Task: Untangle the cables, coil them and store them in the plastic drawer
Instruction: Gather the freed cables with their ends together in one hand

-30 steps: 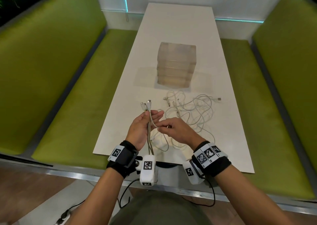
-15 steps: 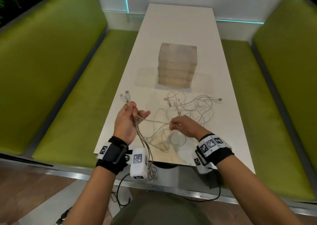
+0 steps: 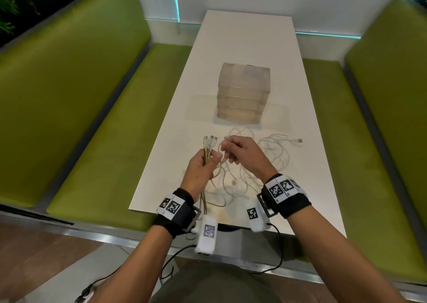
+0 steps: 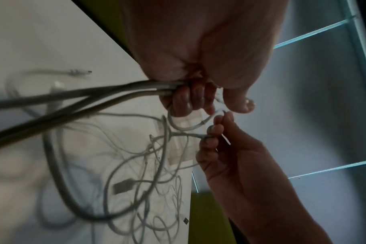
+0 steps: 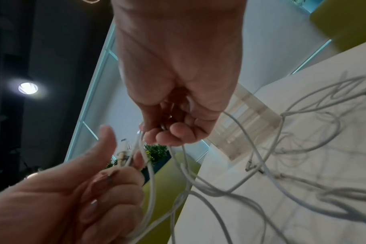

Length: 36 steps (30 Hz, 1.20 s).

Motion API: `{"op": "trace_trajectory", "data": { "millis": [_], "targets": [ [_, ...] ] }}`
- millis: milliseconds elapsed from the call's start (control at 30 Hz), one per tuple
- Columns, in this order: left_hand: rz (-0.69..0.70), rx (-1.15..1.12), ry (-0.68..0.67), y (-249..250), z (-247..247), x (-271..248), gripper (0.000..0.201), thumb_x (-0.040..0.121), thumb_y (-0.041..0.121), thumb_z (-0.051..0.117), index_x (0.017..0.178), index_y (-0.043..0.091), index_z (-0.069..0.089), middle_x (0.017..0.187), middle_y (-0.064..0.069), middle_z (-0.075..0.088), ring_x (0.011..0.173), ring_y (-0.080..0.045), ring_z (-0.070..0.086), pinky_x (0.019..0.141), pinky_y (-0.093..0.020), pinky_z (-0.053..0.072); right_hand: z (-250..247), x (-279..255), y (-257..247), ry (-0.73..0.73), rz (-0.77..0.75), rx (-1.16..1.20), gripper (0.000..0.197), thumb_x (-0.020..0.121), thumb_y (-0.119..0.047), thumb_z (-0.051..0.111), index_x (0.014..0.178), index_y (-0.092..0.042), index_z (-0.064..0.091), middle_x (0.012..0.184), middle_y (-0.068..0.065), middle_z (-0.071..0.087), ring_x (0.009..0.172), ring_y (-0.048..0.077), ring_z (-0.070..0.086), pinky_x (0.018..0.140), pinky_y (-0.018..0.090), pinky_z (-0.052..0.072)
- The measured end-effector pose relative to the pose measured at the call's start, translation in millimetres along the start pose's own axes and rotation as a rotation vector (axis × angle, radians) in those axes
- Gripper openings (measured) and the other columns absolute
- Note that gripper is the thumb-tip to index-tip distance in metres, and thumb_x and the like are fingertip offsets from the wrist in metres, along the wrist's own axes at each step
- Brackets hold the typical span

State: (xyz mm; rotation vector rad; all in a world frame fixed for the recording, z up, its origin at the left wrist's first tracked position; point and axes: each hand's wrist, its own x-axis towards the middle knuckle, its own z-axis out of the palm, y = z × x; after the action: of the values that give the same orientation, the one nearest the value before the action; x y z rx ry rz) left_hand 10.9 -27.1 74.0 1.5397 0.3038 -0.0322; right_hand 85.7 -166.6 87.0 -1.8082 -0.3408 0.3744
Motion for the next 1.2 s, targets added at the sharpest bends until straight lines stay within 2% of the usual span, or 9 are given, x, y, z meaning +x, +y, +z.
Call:
{"op": "trace_trajectory", "data": {
  "millis": [133, 367, 500, 633, 700, 767, 867, 1000, 1200],
  "targets": [
    [0.021, -0.053, 0.023, 1, 3, 5, 0.01, 0.094, 0.023, 0.059, 0.095, 0.013, 0.057, 0.069, 0.003, 0.048, 0.054, -0.002, 0.042, 0.053, -0.02, 0.037, 1, -2, -3, -0.112, -0.006, -0.041, 0.018, 0.095, -0.017, 0.055, 0.086, -0.012, 0.069, 0.064, 0.0, 0.058, 0.057, 0.009, 0.049, 0.055, 0.015, 0.041],
    [0.079, -0.117, 0.134, 14, -12, 10, 0.018, 0.095, 0.014, 0.056, 0.078, 0.013, 0.049, 0.06, 0.004, 0.033, 0.049, -0.007, 0.029, 0.049, -0.021, 0.031, -15, 12, 23, -0.196, 0.034, -0.47, 0.011, 0.09, -0.025, 0.062, 0.082, -0.017, 0.063, 0.078, -0.005, 0.061, 0.073, 0.01, 0.054, 0.072, 0.028, 0.043],
    [0.144, -0.302, 0.224, 27, -26, 14, 0.021, 0.095, 0.009, 0.053, 0.075, 0.014, 0.05, 0.065, 0.002, 0.037, 0.047, -0.006, 0.028, 0.046, -0.018, 0.03, -28, 20, 38, -0.063, 0.027, -0.484, 0.011, 0.091, -0.019, 0.06, 0.081, -0.017, 0.064, 0.075, -0.011, 0.057, 0.071, 0.005, 0.051, 0.072, 0.028, 0.039],
    [0.188, -0.462, 0.329, 35, -39, 16, 0.022, 0.097, 0.009, 0.049, 0.077, 0.015, 0.047, 0.054, 0.011, 0.036, 0.044, -0.004, 0.026, 0.045, -0.017, 0.029, -36, 28, 46, -0.026, 0.066, -0.656, 0.014, 0.091, -0.021, 0.06, 0.09, -0.008, 0.067, 0.091, 0.003, 0.062, 0.086, 0.019, 0.056, 0.076, 0.035, 0.042],
    [0.2, -0.548, 0.411, 42, -49, 17, 0.021, 0.098, 0.012, 0.05, 0.077, 0.016, 0.046, 0.055, 0.009, 0.033, 0.045, -0.005, 0.025, 0.045, -0.018, 0.027, -44, 29, 55, -0.019, 0.125, -0.767, 0.017, 0.092, -0.024, 0.058, 0.093, -0.008, 0.066, 0.095, 0.007, 0.062, 0.088, 0.024, 0.057, 0.074, 0.034, 0.042],
    [0.205, -0.558, 0.46, 43, -59, 19, 0.022, 0.097, 0.014, 0.051, 0.077, 0.017, 0.046, 0.057, 0.006, 0.03, 0.046, -0.006, 0.024, 0.045, -0.019, 0.026, -50, 27, 60, 0.024, 0.148, -0.688, 0.017, 0.092, -0.024, 0.058, 0.091, -0.011, 0.067, 0.091, 0.005, 0.061, 0.085, 0.023, 0.056, 0.072, 0.033, 0.042],
    [0.14, -0.369, 0.408, 30, -55, 25, 0.022, 0.097, 0.016, 0.054, 0.075, 0.016, 0.047, 0.055, 0.008, 0.032, 0.046, -0.006, 0.026, 0.045, -0.02, 0.028, -45, 24, 52, 0.08, 0.051, -0.507, 0.014, 0.09, -0.021, 0.061, 0.088, -0.012, 0.072, 0.088, 0.008, 0.066, 0.083, 0.024, 0.059, 0.078, 0.04, 0.047],
    [0.044, -0.035, 0.212, 11, -22, 24, 0.019, 0.095, 0.018, 0.056, 0.08, 0.009, 0.049, 0.059, 0.003, 0.032, 0.048, -0.008, 0.03, 0.048, -0.023, 0.033, -25, 22, 27, 0.048, -0.092, -0.471, 0.014, 0.089, -0.019, 0.063, 0.091, -0.012, 0.075, 0.089, 0.003, 0.065, 0.086, 0.016, 0.057, 0.08, 0.029, 0.041],
    [-0.02, -0.014, 0.024, 5, 5, 18, 0.027, 0.095, 0.02, 0.057, 0.071, 0.014, 0.047, 0.053, 0.009, 0.034, 0.043, -0.006, 0.028, 0.045, -0.022, 0.028, -11, 20, 15, 0.066, -0.222, -0.566, 0.014, 0.089, -0.02, 0.063, 0.091, -0.013, 0.075, 0.079, 0.001, 0.055, 0.074, 0.014, 0.052, 0.068, 0.028, 0.038]
  ]
}}
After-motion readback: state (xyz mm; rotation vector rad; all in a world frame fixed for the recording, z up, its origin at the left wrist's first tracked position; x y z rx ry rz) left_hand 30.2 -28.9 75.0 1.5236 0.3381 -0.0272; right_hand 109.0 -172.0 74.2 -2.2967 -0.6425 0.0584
